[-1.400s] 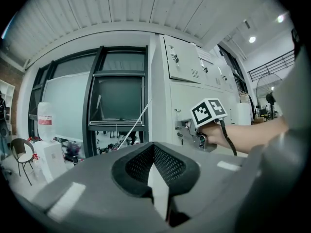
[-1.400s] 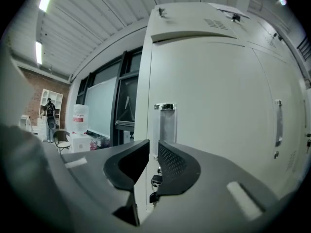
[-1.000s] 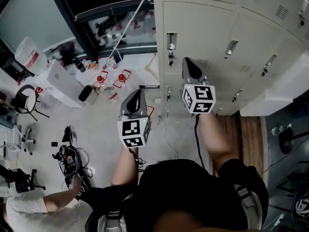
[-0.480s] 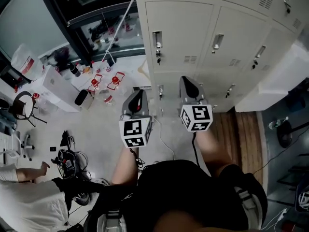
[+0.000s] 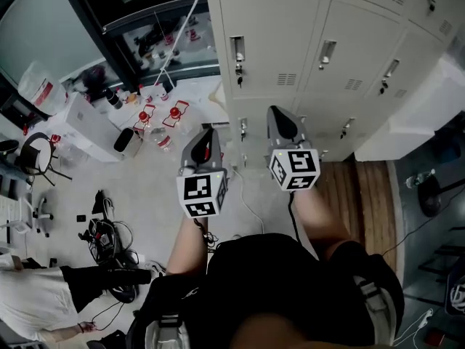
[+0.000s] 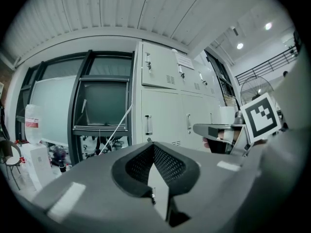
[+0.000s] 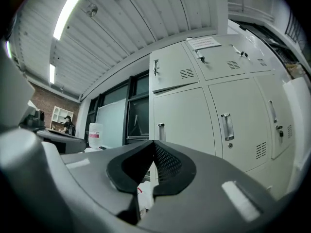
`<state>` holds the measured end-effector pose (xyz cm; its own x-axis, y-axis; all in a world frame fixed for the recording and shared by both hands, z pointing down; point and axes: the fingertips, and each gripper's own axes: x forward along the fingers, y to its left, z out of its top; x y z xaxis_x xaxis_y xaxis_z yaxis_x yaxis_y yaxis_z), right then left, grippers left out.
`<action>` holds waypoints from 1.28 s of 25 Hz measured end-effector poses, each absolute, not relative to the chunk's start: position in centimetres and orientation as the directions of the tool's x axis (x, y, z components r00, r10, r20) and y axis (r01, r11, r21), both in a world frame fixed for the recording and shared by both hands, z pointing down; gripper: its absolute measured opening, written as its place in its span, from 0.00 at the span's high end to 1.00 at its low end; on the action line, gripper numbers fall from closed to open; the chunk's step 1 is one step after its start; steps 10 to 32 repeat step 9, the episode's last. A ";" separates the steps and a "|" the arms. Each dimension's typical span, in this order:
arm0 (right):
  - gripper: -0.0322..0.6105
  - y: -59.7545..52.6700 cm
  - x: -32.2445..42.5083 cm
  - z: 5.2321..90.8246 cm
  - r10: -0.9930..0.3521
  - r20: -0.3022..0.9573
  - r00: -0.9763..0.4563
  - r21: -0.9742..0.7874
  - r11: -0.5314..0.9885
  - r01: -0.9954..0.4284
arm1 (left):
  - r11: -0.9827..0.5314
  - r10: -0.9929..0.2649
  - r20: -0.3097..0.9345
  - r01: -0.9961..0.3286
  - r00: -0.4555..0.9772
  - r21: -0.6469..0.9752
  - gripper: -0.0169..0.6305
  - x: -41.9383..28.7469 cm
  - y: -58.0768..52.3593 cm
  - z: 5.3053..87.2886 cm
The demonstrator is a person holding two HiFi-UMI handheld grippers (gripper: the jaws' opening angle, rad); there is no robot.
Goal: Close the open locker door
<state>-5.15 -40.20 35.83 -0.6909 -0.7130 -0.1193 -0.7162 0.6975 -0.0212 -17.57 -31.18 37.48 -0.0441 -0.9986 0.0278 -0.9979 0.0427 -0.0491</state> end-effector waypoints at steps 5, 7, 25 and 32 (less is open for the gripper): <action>0.94 -39.9 -5.1 35.9 -0.714 -0.114 -0.691 -0.033 0.698 -0.716 | 0.045 -0.998 0.034 -0.998 -0.047 -0.052 0.97 -17.5 -30.3 37.6; 0.94 -39.7 -5.2 35.9 -0.716 -0.114 -0.689 -0.027 0.695 -0.718 | 0.042 -0.999 0.030 -0.998 -0.043 -0.050 0.97 -17.6 -30.1 37.6; 0.94 -39.4 -5.3 35.9 -0.717 -0.115 -0.688 -0.018 0.694 -0.720 | 0.039 -0.999 0.021 -0.998 -0.040 -0.051 0.97 -17.7 -30.0 37.6; 0.94 -39.4 -5.3 35.9 -0.717 -0.115 -0.688 -0.018 0.694 -0.720 | 0.039 -0.999 0.021 -0.998 -0.040 -0.051 0.97 -17.7 -30.0 37.6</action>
